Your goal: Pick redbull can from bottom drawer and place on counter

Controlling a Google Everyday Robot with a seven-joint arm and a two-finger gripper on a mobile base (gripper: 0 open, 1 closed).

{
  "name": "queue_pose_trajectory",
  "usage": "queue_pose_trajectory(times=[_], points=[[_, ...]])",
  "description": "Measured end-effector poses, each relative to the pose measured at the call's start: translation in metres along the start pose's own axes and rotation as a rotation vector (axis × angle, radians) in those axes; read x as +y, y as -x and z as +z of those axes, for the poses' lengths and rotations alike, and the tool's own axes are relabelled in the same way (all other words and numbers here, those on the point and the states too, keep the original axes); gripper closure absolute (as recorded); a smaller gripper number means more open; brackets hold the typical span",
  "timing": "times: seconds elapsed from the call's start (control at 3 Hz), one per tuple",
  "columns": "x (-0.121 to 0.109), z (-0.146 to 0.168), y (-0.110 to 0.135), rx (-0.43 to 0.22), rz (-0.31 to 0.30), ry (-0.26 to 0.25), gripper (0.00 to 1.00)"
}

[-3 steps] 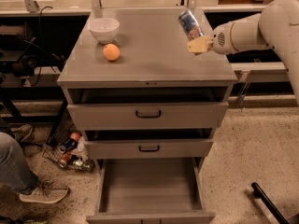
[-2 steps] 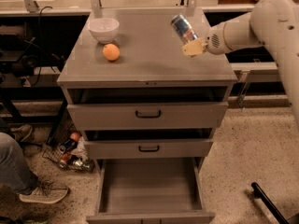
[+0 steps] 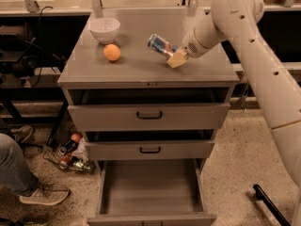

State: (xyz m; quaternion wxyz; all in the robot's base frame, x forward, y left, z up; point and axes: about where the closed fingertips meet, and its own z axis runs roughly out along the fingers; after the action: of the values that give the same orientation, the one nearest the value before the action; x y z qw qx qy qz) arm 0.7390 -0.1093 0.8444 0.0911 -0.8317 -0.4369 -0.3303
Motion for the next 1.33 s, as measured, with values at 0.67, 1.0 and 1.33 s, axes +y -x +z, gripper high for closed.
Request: queue_pose_trajectory(times=[0.67, 1.0, 1.33], points=[[0.011, 0.024, -0.001, -0.115, -0.1, -0.014, 0.55], [0.018, 0.023, -0.002, -0.128, -0.114, -0.019, 0.32], [0.023, 0.022, -0.003, -0.134, -0.126, -0.025, 0.08]])
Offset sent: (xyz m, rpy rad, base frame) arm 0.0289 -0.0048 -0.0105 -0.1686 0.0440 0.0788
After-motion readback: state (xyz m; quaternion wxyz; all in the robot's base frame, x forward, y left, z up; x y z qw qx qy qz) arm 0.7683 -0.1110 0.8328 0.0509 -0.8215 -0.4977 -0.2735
